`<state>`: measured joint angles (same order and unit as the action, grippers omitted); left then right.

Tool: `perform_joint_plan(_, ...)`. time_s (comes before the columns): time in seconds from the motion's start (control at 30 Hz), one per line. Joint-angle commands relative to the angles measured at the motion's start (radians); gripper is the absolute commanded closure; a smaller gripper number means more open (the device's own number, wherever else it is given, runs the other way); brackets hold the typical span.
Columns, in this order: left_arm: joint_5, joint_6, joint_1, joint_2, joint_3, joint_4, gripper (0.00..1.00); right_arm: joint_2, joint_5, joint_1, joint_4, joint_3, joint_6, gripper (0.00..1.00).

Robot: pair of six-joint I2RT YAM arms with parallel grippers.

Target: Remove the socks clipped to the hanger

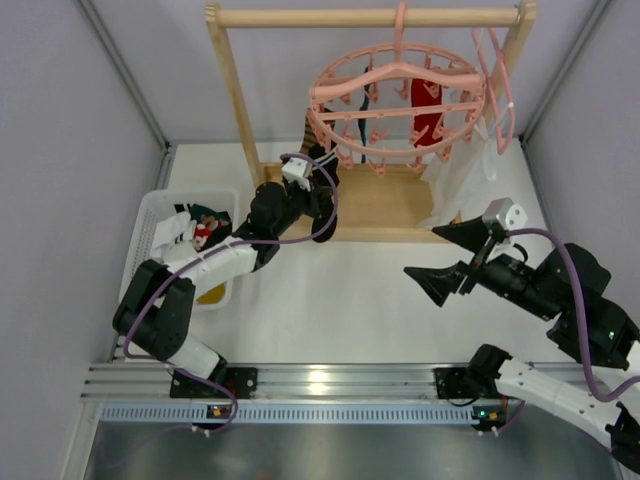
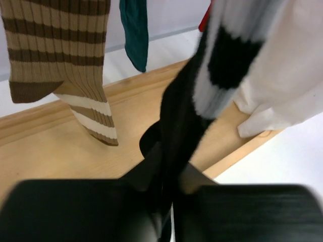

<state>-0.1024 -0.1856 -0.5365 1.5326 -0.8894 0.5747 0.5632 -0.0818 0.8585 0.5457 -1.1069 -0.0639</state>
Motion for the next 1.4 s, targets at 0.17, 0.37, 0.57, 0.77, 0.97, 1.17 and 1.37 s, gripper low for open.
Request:
perform_joint_plan(0.17,0.174,-0.057,-0.097,-0.092,0.059,0.142,1.0,0.04,0.033,-0.013,-0.243,-0.002,-0.128,0.0)
perform_joint_plan(0.37,0.502,-0.02,-0.279,-0.154,0.053,0.11,1.0,0.119,0.164,-0.013,-0.242,-0.105,-0.18,0.01)
perform_joint_plan(0.57,0.818,0.09,-0.483,-0.095,-0.039,0.044,1.0,0.266,0.347,-0.013,-0.093,-0.313,-0.157,0.01)
perform_joint_plan(0.77,1.012,0.247,-0.629,0.061,-0.17,0.045,1.0,0.459,0.438,-0.013,0.098,-0.58,-0.128,0.02)
perform_joint_plan(0.97,1.165,0.394,-0.709,0.208,-0.319,0.045,1.0,0.67,0.384,-0.013,0.285,-0.829,-0.082,0.12)
perform_joint_plan(1.17,1.228,0.446,-0.738,0.253,-0.361,0.045,1.0,0.771,0.359,-0.009,0.338,-0.898,-0.048,0.25)
perform_joint_plan(1.37,1.219,0.437,-0.74,0.238,-0.335,0.045,1.0,0.791,0.386,0.004,0.333,-0.889,-0.025,0.35)
